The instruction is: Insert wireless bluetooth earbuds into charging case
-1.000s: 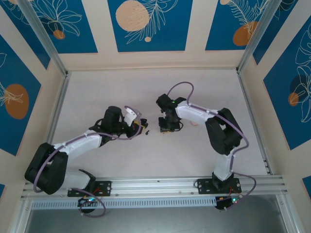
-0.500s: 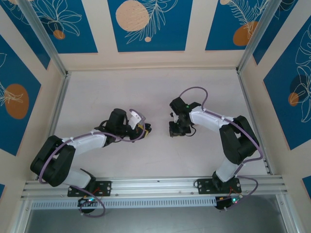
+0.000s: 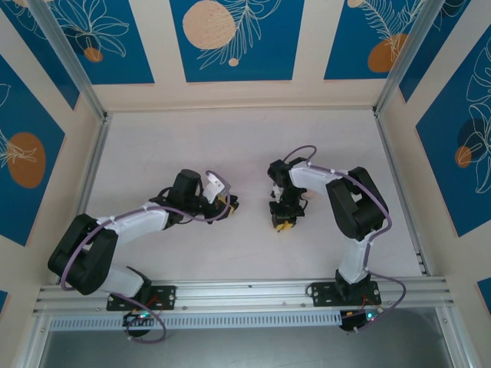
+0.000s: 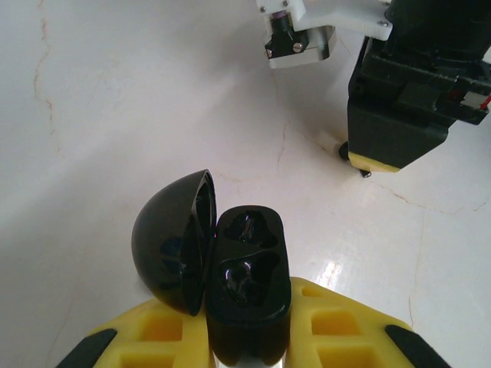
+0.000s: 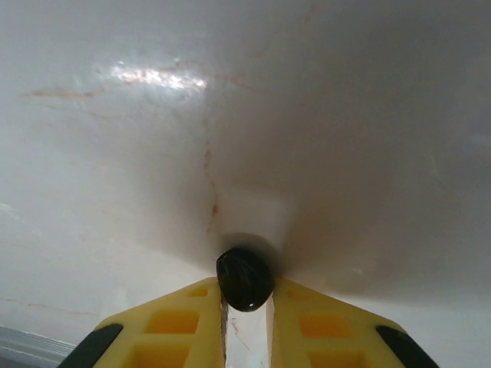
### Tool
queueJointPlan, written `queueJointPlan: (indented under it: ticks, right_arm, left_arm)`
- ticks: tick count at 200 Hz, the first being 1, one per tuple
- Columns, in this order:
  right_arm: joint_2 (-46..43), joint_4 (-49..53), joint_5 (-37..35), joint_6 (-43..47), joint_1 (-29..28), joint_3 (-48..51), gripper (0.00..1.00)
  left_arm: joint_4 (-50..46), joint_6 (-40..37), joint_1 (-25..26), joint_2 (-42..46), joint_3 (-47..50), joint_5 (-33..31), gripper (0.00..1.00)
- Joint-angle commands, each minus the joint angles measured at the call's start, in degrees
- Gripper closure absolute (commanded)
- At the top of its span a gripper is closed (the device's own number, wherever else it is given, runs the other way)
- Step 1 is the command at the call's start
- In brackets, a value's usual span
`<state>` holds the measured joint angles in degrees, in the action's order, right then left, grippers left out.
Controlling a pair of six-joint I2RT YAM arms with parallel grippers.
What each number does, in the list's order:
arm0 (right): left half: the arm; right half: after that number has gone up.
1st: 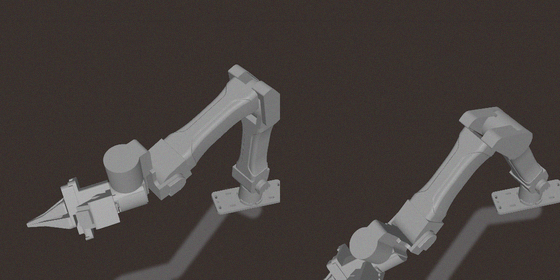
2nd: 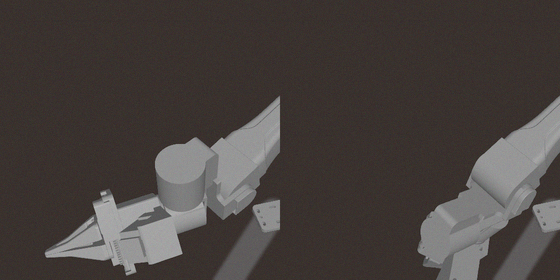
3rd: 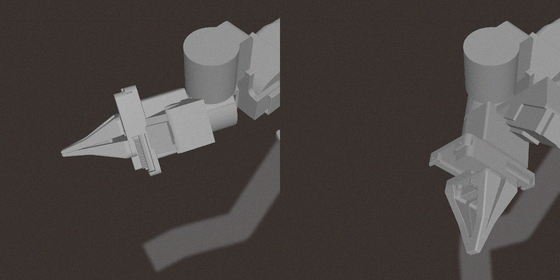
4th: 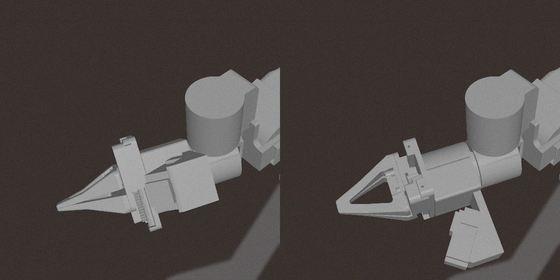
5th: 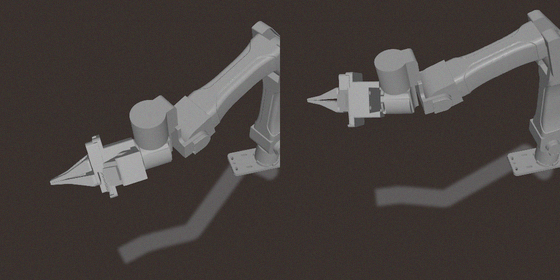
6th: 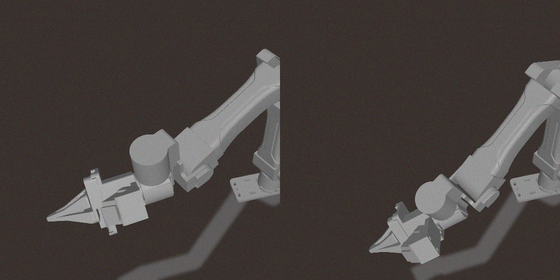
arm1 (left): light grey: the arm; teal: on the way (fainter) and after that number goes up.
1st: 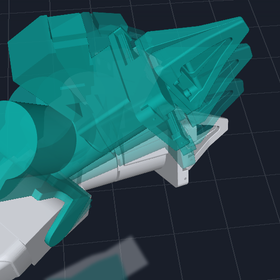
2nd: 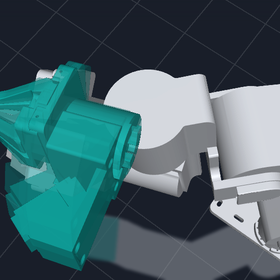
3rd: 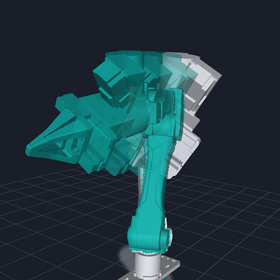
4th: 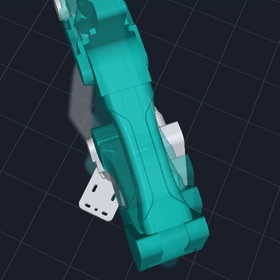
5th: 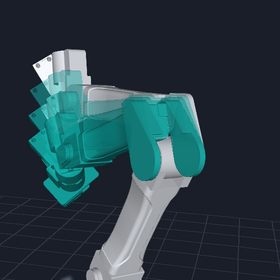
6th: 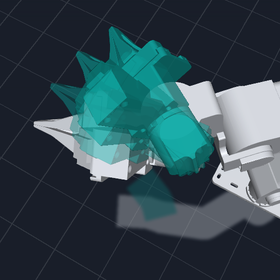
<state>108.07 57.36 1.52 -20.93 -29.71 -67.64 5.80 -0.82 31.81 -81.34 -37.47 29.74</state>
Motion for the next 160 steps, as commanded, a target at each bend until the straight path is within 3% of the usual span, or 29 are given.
queueJointPlan:
  ticks: [1,37,65,90,120,160]
  right_arm:
    - [0.64,4.73,-0.51,2.12,0.09,-2.39,0.77]
    - [0.44,5.32,1.82,1.96,0.01,-5.23,0.62]
    - [-1.77,9.51,1.95,-2.03,1.04,-8.32,0.62]
    - [-4.09,12.41,2.9,-13.85,3.49,-8.69,0.63]
    - [-6.42,7.24,7.42,-23.29,5.02,-4.16,0.66]
    - [-4.44,2.67,9.44,-27.03,5.03,-0.78,0.67]
  left_arm:
    - [-1.8,-1.64,0.46,0.88,-1.6,-0.34,0.79]
    - [-2.65,-1.99,0.49,0.92,-2.16,-0.83,0.79]
    - [-3.8,-2.06,0.5,0.99,-3.13,-1.17,0.79]
    - [-4.82,-2.12,0.52,1.32,-3.94,-1.67,0.79]
    - [-5.78,-1.95,0.51,1.54,-4.61,-2.27,0.79]
    - [-6.97,-2.67,0.47,1.28,-5.82,-2.0,0.79]
